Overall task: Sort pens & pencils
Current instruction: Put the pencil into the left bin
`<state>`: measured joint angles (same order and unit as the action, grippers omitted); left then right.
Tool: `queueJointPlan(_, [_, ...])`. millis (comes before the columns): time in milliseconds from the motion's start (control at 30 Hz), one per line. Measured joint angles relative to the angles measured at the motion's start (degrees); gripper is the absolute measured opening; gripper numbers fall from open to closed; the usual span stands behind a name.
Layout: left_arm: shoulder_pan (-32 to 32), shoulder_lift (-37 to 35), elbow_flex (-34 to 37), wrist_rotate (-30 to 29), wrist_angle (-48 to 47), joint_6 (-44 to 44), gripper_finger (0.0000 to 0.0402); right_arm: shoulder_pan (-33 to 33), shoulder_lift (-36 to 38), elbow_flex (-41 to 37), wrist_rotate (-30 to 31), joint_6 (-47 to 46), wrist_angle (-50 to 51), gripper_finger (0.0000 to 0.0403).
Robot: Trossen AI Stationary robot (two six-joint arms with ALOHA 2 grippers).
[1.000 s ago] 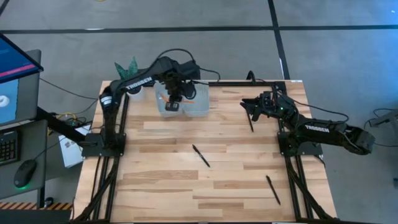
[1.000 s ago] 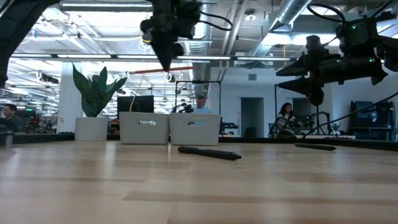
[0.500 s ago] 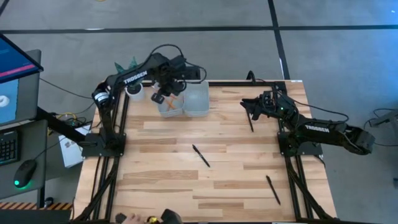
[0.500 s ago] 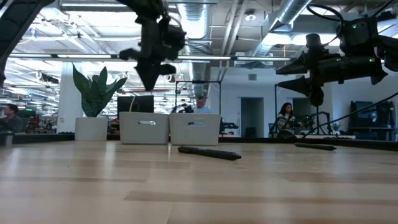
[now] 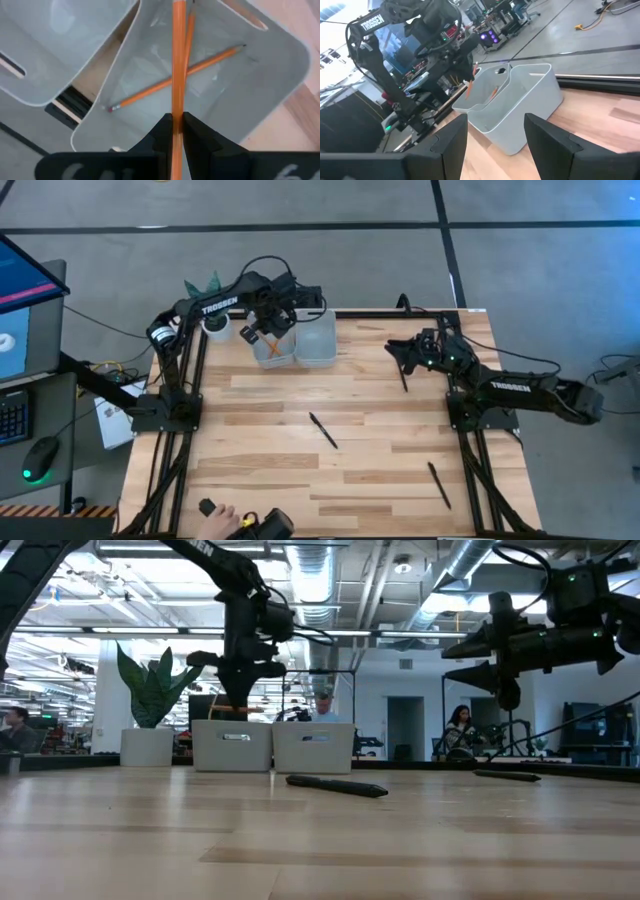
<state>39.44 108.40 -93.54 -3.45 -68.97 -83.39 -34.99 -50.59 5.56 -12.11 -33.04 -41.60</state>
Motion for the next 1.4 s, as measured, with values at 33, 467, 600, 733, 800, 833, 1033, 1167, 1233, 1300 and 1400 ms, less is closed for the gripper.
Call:
queueJointPlan(33, [0.02, 0.06, 0.11, 0.19, 0.6, 0.04, 0.0022, 0.32, 0.0, 0.0, 0.32, 0.02, 0.02, 0.0217])
queueJointPlan(467, [0.15, 0.44, 0.1, 2.74, 3.1, 0.89, 0.0022, 1.23, 0.0, 0.0, 1.78, 0.02, 0.0, 0.0217])
queueJointPlan(600, [0.15, 0.45, 0.1, 2.55, 3.16, 0.92, 0.0022, 1.23, 0.0, 0.0, 1.78, 0.0, 0.02, 0.0217])
queueJointPlan(733, [0.2, 1.81, 0.07, 1.55, 2.87, 1.37, 0.0022, 1.23, 0.0, 0.0, 1.76, 0.0, 0.02, 0.0217])
queueJointPlan(800, [0.22, 2.91, 0.07, 1.21, 2.64, 1.46, 0.0022, 1.25, 0.0, 0.0, 1.74, 0.0, 0.02, 0.0217])
queueJointPlan(833, [0.22, 3.49, 0.07, 1.14, 2.62, 1.62, 0.0022, 1.25, 0.0, 0.0, 1.74, 0.0, 0.02, 0.0217])
queueJointPlan(1033, [0.17, 6.85, 0.07, 0.05, 2.54, 3.07, 0.0022, 1.26, 0.0, 0.0, 1.72, 0.0, 0.02, 0.0217])
queueJointPlan(1167, [0.2, 9.3, 0.07, -0.24, 2.53, 3.11, 0.0022, 1.28, 0.0, 0.0, 1.72, 0.0, 0.04, 0.0217])
queueJointPlan(1233, [0.2, 10.36, 0.07, -0.3, 2.56, 3.53, 0.0022, 1.28, 0.0, 0.0, 1.69, 0.0, 0.04, 0.0217])
queueJointPlan(1300, [0.2, 10.94, 0.09, -0.28, 2.84, 4.76, 0.0022, 1.28, 0.0, 0.0, 1.69, 0.0, 0.08, 0.0217])
queueJointPlan(1400, [0.2, 10.86, 0.07, -0.29, 4.86, 6.73, 0.0025, 1.28, 0.0, 0.0, 1.69, 0.0, 0.57, 0.0217])
